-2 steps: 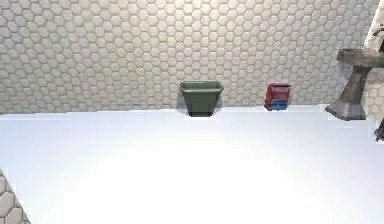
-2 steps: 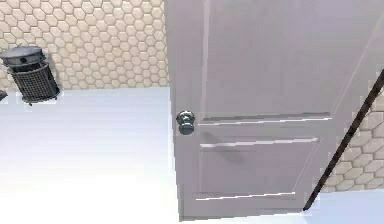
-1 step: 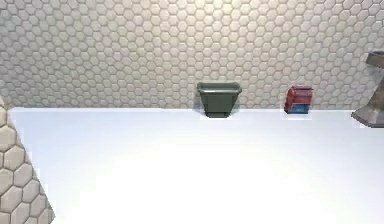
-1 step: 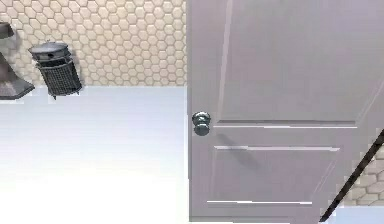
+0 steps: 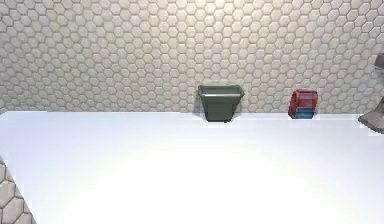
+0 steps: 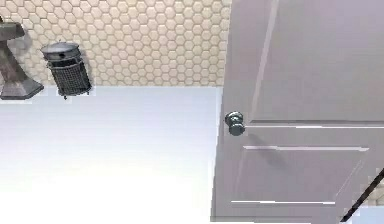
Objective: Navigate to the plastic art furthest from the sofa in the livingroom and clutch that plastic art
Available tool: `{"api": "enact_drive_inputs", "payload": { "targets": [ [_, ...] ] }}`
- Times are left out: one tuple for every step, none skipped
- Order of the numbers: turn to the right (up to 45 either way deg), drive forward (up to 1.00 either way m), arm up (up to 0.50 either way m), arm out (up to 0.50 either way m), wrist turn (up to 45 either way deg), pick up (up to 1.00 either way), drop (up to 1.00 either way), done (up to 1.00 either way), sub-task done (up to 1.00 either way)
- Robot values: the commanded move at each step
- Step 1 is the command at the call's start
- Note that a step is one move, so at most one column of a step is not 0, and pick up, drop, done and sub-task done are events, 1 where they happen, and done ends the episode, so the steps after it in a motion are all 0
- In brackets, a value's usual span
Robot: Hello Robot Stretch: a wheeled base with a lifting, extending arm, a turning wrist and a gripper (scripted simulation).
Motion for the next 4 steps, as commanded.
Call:
{"api": "enact_drive_inputs", "payload": {
  "targets": [
    [45.0, 0.0, 0.0, 0.0, 0.0, 0.0, 0.0, 0.0, 0.0],
    [24.0, 0.0, 0.0, 0.0, 0.0, 0.0, 0.0, 0.0, 0.0],
    [0.0, 1.0, 0.0, 0.0, 0.0, 0.0, 0.0, 0.0, 0.0],
    [9.0, 0.0, 0.0, 0.0, 0.0, 0.0, 0.0, 0.0, 0.0]
  ]
}}
